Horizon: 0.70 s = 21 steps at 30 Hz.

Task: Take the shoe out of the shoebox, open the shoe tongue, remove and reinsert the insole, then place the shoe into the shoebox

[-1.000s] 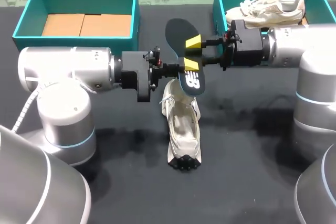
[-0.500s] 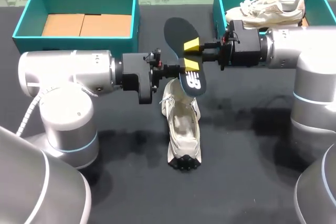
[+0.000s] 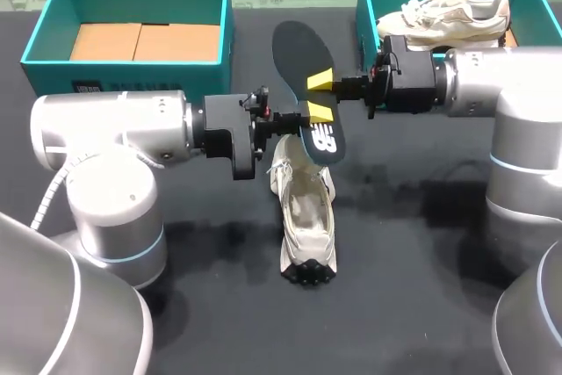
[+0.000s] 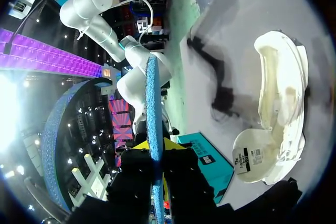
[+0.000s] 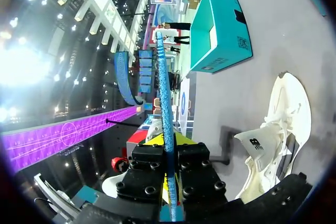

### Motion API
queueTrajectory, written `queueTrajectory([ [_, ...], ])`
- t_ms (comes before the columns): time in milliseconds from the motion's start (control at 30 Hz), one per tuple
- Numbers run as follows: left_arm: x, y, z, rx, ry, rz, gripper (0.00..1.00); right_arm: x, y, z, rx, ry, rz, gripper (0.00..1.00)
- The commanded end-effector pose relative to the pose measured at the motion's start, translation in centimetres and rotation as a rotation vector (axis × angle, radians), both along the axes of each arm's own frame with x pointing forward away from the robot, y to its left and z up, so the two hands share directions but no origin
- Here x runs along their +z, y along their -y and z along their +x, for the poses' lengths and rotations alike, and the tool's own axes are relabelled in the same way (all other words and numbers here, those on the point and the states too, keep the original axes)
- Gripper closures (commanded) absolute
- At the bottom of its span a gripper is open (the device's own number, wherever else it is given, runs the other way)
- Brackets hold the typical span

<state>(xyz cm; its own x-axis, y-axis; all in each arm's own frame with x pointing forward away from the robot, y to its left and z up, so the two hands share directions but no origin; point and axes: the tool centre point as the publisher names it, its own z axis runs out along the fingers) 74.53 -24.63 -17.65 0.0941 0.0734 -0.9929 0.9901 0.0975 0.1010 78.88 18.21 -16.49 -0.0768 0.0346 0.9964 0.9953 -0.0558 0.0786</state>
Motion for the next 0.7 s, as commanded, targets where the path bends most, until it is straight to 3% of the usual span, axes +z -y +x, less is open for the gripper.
queueTrajectory([
  [33,0.4,-0.4,-0.4,0.001,-0.004,0.004,0.00,-0.1,-0.1,0.2,0.003,-0.001,0.000,1.00],
  [267,2.1,-5.0,-0.5,0.005,-0.059,0.038,0.00,-0.8,0.1,-0.2,-0.006,-0.016,0.003,1.00],
  [533,3.5,-10.4,0.9,0.008,-0.226,0.242,0.00,-1.7,0.0,-1.4,-0.027,-0.040,-0.002,1.00],
  [600,4.0,-11.3,1.4,-0.054,-0.159,0.374,0.00,-1.8,0.0,-1.7,-0.031,-0.056,-0.005,1.00],
  [700,4.0,-11.3,1.4,-0.054,-0.159,0.374,0.00,-1.8,0.0,-1.8,-0.033,-0.059,-0.002,1.00],
])
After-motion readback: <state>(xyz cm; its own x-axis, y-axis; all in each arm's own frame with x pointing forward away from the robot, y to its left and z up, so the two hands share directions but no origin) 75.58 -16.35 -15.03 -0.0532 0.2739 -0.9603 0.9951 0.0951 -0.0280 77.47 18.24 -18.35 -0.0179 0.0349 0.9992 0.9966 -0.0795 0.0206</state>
